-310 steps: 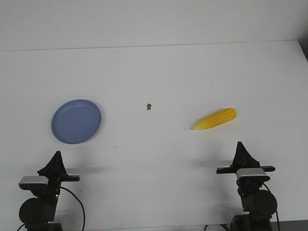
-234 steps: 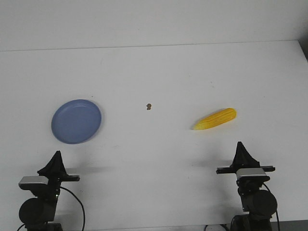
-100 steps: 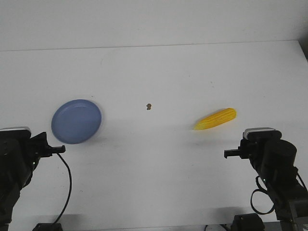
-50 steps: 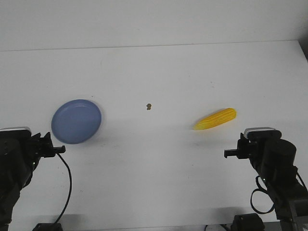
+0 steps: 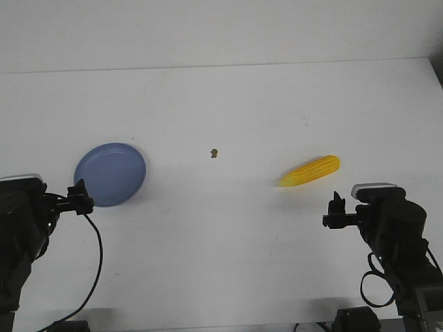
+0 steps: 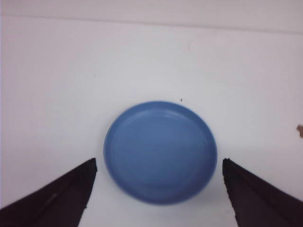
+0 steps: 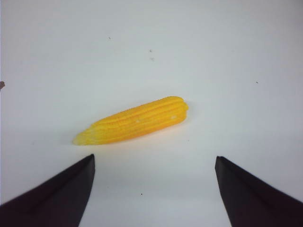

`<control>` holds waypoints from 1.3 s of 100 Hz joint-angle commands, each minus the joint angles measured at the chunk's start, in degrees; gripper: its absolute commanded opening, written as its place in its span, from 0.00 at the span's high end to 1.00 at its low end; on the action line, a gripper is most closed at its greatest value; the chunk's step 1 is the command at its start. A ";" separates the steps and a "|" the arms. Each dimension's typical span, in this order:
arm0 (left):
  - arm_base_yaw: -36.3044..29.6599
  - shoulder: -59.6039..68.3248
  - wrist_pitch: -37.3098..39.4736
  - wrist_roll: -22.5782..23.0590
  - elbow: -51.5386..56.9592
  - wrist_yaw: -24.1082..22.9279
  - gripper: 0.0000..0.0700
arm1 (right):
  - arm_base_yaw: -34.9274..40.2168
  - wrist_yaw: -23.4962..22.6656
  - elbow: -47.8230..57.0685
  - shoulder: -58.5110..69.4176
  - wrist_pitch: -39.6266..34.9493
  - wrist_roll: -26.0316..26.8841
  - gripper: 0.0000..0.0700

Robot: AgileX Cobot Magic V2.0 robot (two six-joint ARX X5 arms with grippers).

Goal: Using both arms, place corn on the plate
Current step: 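Open both grippers and move the left gripper to the blue plate rim, then grip the blue plate rim with the left gripper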

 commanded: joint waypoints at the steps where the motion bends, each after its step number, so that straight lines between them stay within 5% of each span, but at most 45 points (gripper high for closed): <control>1: 1.29 4.20 0.35 -1.79 2.01 0.02 0.25 | 0.02 -0.07 0.98 0.24 0.39 0.57 0.24; 64: 13.92 41.40 4.28 -6.60 8.09 4.74 0.24 | 0.07 -0.11 0.98 0.24 0.17 0.57 0.24; 130: 14.67 51.63 9.42 -7.82 8.09 8.83 0.24 | 0.07 -0.11 0.98 0.24 0.17 0.57 0.24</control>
